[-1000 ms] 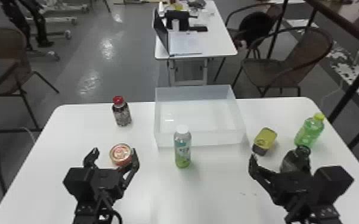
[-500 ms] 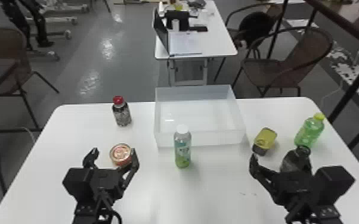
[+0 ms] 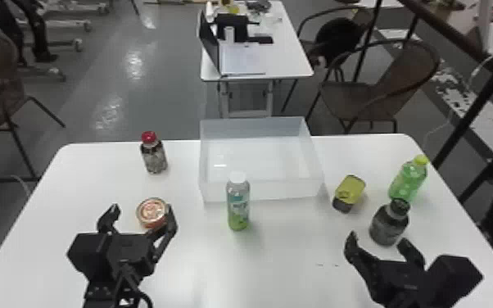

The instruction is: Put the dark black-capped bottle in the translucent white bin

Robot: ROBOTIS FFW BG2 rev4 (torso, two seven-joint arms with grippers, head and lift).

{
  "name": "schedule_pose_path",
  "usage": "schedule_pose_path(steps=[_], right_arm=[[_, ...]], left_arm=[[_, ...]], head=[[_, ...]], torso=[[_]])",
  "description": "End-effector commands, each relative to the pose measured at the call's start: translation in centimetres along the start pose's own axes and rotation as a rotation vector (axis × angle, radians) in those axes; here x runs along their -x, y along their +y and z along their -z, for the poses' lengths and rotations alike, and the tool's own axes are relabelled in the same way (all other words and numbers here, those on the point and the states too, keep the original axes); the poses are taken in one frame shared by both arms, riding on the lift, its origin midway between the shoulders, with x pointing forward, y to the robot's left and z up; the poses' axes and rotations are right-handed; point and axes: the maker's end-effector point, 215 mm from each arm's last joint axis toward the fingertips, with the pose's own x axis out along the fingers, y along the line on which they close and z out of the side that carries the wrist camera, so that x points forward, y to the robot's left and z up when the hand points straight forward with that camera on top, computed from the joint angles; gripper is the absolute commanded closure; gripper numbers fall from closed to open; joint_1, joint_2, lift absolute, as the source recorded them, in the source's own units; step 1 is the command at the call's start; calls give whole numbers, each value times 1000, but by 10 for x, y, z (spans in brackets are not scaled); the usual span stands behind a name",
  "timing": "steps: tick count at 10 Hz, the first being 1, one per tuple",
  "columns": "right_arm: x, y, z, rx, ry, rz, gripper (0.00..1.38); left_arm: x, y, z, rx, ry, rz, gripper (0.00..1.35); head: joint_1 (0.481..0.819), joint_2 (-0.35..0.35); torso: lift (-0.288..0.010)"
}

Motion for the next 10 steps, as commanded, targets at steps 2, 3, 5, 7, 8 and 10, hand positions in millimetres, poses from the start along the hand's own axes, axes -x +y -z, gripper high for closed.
schedule_pose_path(steps=[2,3,5,7,8,10], right_arm=[[3,-47,61,-33,101,53,140],[0,-61,72,-28,119,77,140],[-17,-86,76,36,132,106,140],[-46,-102,66,104,140,91,140],[-61,-104,59,134,139,42,140],[-75,-109,51,176,135,32,139]], left_arm=[[-1,0,-1,0,-3,3,229],[-1,0,-1,0,-3,3,229],[-1,0,-2,2,-6,3,229],[-1,1,-1,2,-3,1,229],[-1,1,-1,2,-4,1,229],[1,5,0,7,-4,-9,229]], head=[[695,-17],[695,-35],[695,-60],[695,-90],[695,-97],[695,-101]], torso=[[-36],[-36],[-36],[-36],[-36],[-36]])
